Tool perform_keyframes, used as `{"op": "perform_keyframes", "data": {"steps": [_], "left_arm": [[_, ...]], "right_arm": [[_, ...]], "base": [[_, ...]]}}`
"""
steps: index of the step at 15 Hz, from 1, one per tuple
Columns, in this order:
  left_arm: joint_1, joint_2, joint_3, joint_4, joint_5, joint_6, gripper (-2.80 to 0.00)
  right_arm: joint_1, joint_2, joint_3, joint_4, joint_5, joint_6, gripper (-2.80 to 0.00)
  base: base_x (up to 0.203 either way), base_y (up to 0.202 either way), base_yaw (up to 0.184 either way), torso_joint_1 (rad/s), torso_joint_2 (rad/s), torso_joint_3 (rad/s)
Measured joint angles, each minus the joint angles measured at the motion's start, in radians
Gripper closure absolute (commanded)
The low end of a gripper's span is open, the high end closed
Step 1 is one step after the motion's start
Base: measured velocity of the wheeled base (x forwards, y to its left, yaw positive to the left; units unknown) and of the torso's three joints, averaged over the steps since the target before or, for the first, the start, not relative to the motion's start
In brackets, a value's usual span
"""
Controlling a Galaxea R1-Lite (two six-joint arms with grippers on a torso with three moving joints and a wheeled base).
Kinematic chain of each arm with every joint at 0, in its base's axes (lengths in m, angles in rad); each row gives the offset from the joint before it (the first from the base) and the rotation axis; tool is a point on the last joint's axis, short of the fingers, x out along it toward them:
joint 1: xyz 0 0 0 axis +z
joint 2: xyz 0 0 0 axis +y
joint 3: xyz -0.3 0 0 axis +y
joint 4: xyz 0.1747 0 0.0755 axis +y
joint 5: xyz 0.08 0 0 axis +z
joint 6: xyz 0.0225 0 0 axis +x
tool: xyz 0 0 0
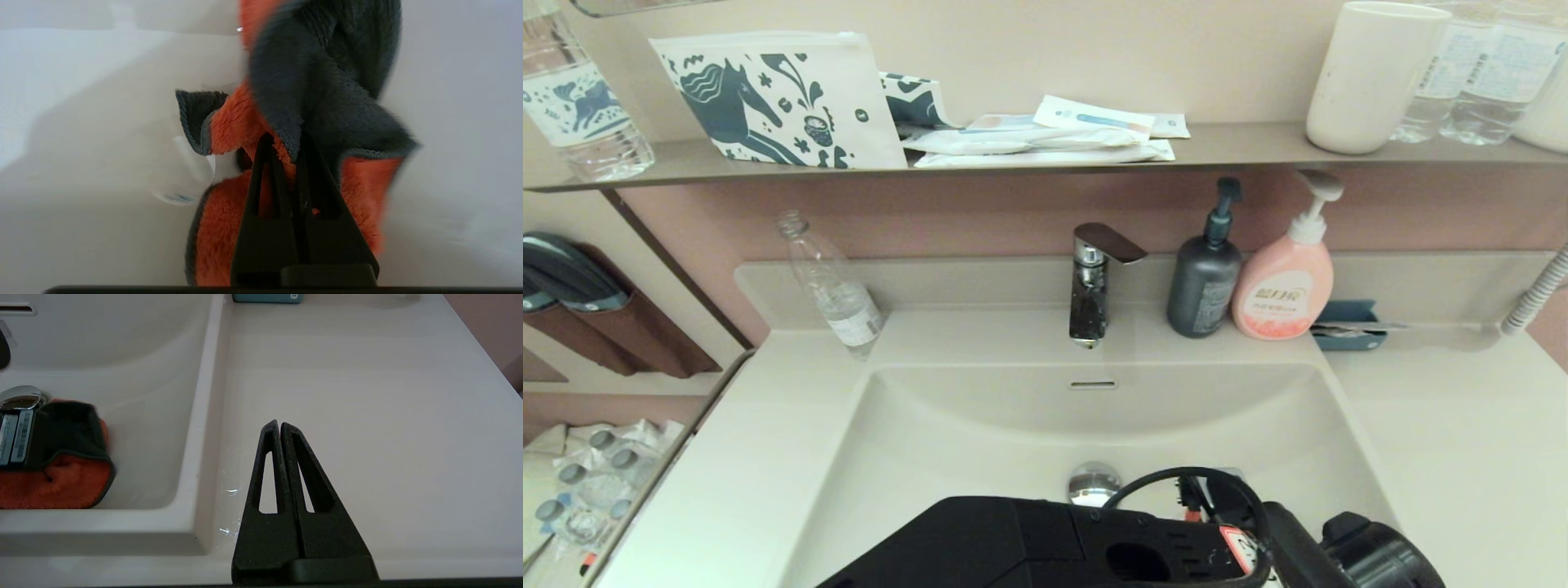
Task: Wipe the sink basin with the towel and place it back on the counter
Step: Wipe the sink
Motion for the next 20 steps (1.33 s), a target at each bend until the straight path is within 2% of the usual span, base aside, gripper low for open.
{"op": "perform_keyframes", "data": {"steps": [4,9,16,20], "left_arm": [[0.000,0.005,0.073,-0.001,-0.002,-0.002,0.00],[0.033,-0.006,0.185,-0.001,-0.010,0.013,0.00],[0.105,-0.054,0.327,0.001,-0.076,0.070,0.00],[0.166,-0.080,0.388,0.001,-0.114,0.076,0.00]], "right_arm": [[0.000,0.000,0.000,0.000,0.000,0.000,0.00],[0.000,0.000,0.000,0.000,0.000,0.000,0.00],[0.000,0.000,0.000,0.000,0.000,0.000,0.00],[0.000,0.000,0.000,0.000,0.000,0.000,0.00]], "base": [[0.000,0.000,0.000,0.000,0.00,0.000],[0.000,0.000,0.000,0.000,0.00,0.000],[0.000,0.000,0.000,0.000,0.00,0.000],[0.000,0.000,0.000,0.000,0.00,0.000]]}}
